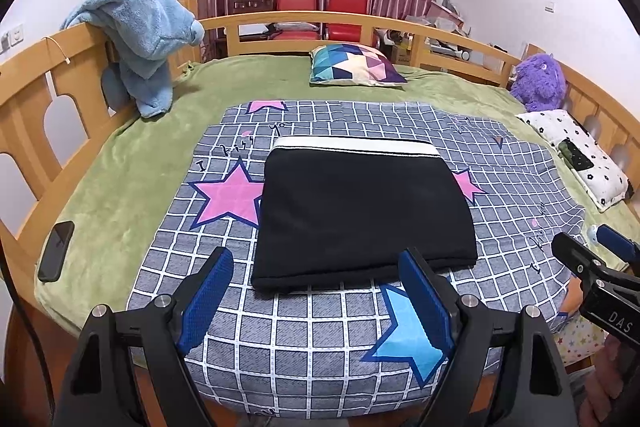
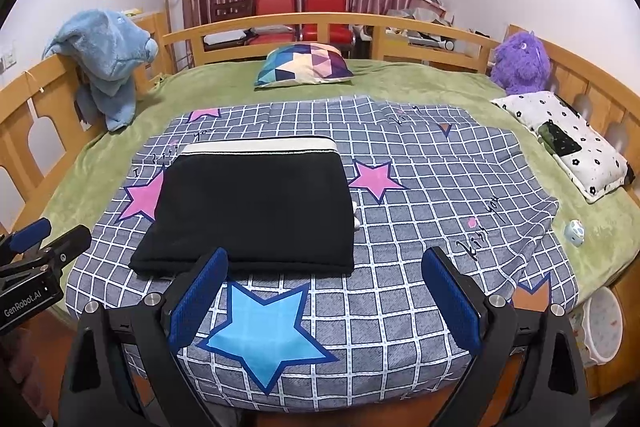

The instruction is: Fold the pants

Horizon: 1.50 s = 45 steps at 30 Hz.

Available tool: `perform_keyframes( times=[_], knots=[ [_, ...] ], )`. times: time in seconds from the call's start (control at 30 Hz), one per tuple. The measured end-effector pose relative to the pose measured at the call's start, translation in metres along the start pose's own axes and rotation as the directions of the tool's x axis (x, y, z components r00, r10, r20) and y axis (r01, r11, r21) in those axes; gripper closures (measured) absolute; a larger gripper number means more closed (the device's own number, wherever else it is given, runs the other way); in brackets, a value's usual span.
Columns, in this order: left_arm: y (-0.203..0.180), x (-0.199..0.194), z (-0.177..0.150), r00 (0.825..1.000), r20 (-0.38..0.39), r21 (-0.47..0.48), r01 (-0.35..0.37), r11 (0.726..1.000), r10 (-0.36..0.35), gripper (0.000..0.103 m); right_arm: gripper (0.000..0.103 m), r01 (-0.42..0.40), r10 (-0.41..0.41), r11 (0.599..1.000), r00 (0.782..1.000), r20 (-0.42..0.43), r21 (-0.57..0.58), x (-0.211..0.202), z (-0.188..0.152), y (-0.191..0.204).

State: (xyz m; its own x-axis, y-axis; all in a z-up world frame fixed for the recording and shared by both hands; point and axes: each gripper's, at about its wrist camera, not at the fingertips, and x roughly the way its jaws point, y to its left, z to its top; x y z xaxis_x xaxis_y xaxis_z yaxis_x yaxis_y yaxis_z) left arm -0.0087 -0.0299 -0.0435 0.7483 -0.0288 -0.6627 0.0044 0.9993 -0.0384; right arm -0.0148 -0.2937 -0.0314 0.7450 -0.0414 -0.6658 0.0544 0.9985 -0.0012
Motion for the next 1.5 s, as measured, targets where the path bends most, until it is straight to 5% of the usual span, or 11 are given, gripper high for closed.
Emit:
perform_keyframes(
  times=[1.5],
  knots=[
    [0.0014, -0.0018, -0.0009, 1.0, 0.002, -0.012, 0.029, 1.0, -0.028, 0.019, 0.007, 0.002, -0.002, 1.0, 1.0, -0.005, 0.007, 0.0043, -0.0028, -0.0056]
  ],
)
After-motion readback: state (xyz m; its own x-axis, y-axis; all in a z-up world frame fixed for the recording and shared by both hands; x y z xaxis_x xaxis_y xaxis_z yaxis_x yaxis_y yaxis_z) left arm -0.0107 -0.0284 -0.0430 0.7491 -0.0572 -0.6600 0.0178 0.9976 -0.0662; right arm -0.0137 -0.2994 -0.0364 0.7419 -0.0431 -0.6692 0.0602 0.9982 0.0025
